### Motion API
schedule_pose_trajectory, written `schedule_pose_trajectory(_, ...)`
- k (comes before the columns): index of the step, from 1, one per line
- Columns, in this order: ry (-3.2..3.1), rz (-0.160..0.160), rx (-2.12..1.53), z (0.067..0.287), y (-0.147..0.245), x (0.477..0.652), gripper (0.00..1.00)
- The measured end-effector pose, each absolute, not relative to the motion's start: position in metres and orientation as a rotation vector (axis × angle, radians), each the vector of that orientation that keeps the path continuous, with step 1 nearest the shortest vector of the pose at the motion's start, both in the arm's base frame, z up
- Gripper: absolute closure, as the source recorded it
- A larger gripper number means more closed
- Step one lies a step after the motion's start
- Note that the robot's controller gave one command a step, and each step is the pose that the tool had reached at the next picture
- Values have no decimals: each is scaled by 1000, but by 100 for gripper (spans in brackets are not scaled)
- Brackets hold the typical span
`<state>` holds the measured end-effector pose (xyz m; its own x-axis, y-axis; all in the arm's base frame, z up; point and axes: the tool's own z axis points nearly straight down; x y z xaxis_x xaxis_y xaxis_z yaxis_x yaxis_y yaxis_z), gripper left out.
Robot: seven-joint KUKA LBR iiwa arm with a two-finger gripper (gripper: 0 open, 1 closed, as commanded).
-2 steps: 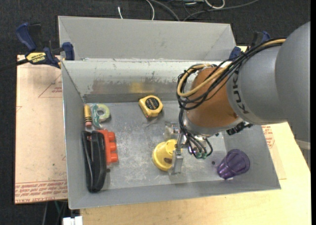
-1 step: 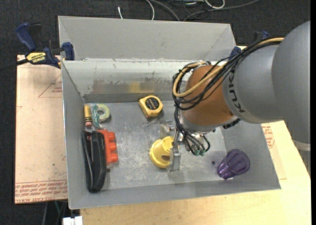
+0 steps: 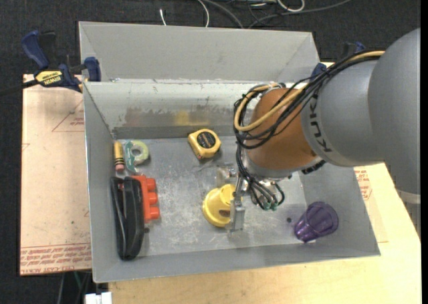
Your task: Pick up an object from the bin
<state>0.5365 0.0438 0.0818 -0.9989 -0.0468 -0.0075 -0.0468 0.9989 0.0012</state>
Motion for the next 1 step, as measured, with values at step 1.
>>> schedule_pose_trajectory(1,3134,3,-72,102,44,534,100)
